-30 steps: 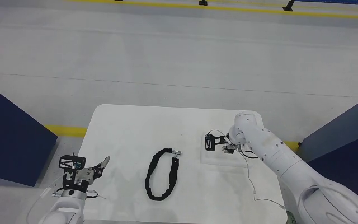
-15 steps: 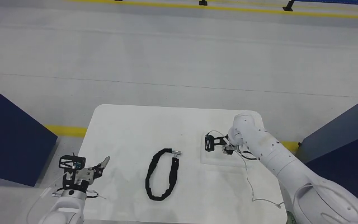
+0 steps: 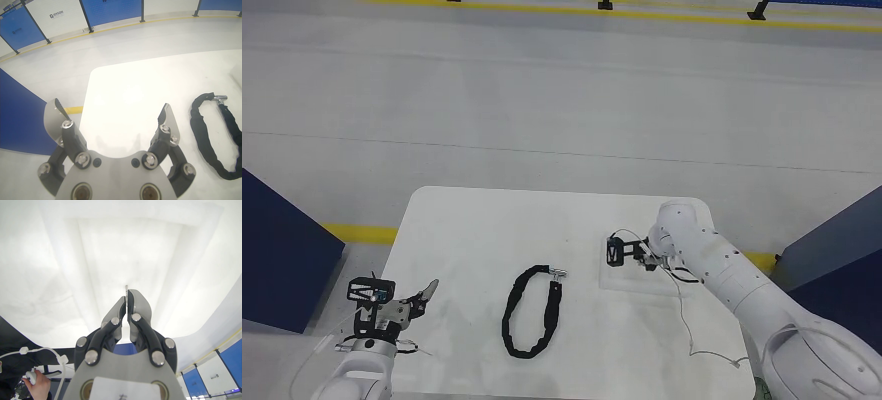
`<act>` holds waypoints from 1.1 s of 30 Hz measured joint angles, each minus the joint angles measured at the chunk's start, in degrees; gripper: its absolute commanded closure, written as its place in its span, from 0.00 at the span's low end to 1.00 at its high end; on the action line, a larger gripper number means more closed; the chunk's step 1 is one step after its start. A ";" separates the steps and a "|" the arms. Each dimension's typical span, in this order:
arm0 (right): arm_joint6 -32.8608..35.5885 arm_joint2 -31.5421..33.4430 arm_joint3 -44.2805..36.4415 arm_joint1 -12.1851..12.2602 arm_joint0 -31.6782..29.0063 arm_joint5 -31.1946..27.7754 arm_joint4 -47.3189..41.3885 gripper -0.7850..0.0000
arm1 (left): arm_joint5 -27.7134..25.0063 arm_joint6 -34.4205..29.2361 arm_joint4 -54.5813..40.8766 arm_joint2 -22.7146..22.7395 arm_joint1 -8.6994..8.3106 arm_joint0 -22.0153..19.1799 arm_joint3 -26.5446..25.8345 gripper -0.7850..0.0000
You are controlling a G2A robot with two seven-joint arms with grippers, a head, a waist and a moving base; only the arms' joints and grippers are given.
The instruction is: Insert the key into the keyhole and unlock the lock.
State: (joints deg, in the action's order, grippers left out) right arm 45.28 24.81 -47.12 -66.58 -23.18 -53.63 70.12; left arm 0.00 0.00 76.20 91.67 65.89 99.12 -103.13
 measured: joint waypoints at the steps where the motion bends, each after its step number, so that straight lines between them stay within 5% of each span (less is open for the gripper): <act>1: -0.05 0.17 -0.33 0.09 -0.07 0.09 0.14 1.00 | 0.00 0.00 0.00 0.00 0.00 0.00 0.00 0.00; 11: -1.32 3.59 -8.40 3.07 -3.25 3.14 4.07 1.00 | 0.00 0.00 0.00 0.00 0.00 0.00 0.00 0.00; 21: -6.48 10.15 -22.14 8.95 -14.34 11.59 13.67 1.00 | 0.00 0.00 0.00 0.00 0.00 0.00 0.00 0.00; 33: -8.64 21.54 -35.72 14.30 -24.00 13.22 17.66 1.00 | 0.00 0.00 0.00 0.00 0.00 0.00 0.00 0.00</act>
State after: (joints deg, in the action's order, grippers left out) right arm 36.64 46.35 -82.83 -52.28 -47.18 -40.41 87.78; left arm 0.00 0.00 76.20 91.67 65.89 99.12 -103.13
